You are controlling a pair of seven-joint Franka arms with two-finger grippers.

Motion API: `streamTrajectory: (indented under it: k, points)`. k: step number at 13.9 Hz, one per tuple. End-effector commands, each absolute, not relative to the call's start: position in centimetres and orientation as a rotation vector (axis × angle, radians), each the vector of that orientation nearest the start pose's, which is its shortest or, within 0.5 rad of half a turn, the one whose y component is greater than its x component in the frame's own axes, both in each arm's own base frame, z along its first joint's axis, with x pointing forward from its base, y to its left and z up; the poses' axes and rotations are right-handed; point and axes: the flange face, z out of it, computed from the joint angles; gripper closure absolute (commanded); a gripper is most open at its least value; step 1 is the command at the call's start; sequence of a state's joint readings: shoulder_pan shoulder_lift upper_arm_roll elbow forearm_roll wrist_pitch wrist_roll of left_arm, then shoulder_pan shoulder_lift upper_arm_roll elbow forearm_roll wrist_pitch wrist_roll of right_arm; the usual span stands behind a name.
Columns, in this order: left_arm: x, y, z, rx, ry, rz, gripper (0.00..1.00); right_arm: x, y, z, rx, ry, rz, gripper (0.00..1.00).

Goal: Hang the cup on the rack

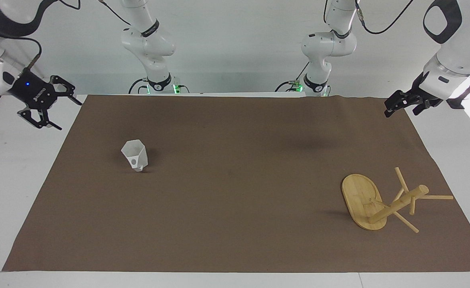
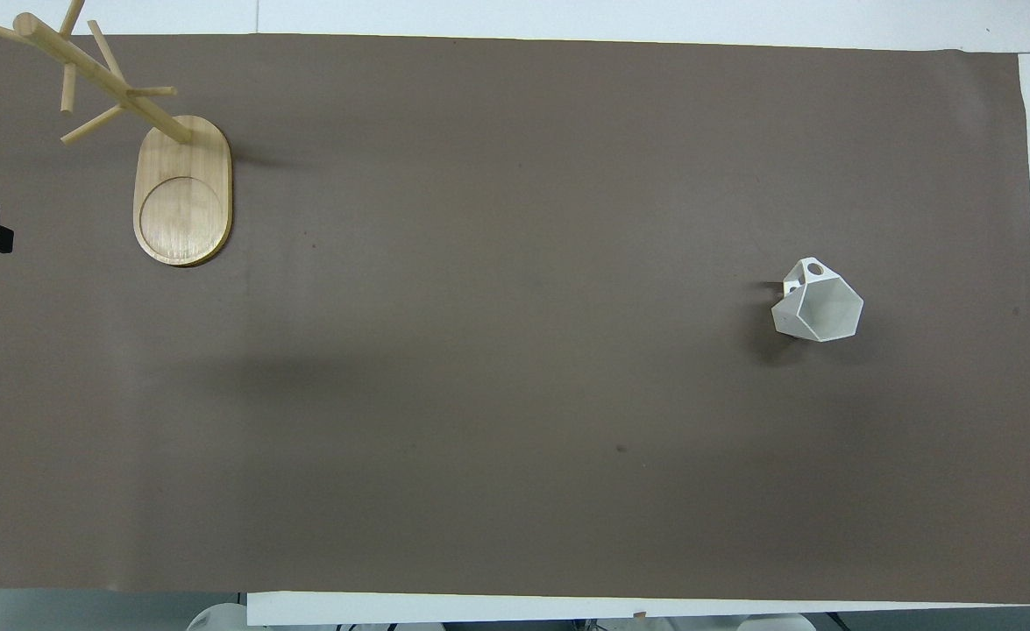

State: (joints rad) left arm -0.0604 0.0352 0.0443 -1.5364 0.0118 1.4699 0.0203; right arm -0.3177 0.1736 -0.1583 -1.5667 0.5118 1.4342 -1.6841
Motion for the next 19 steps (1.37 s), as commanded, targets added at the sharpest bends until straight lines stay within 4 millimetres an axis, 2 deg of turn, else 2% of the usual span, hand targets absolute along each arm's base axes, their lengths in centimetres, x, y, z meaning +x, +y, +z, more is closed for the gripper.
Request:
streamTrajectory:
  k: [1, 3, 5, 7, 8, 10, 13, 19]
  points:
    - [55.2, -0.7, 61.7, -3.105, 0.037, 0.169, 0.00, 57.0, -24.0, 46.5, -1.865, -1.484, -0.542, 0.00]
    - [55.2, -0.7, 61.7, -3.105, 0.037, 0.169, 0.00, 56.7, -25.9, 40.6, -1.654, -1.415, -0.693, 0.00]
    - [55.2, -0.7, 61.7, -3.105, 0.037, 0.169, 0.00, 56.1, -26.9, 35.5, -1.506, -1.418, -0.794, 0.00]
    - [55.2, -0.7, 61.7, -3.105, 0.037, 0.169, 0.00, 56.0, -26.5, 28.9, -1.363, -1.353, -0.888, 0.00]
    - [55.2, -0.7, 61.7, -3.105, 0.037, 0.169, 0.00, 55.8, -26.6, 26.3, -1.338, -1.315, -0.917, 0.00]
    - [55.2, -0.7, 61.7, -3.105, 0.037, 0.169, 0.00, 55.3, -26.2, 24.2, -1.297, -1.331, -0.953, 0.00]
    - [55.2, -0.7, 61.7, -3.105, 0.037, 0.169, 0.00, 54.3, -23.9, 22.2, -1.197, -1.402, -1.049, 0.00]
    - [55.2, -0.6, 61.7, -3.105, 0.035, 0.169, 0.00, 53.7, -21.4, 19.5, -1.258, -1.421, -1.033, 0.00]
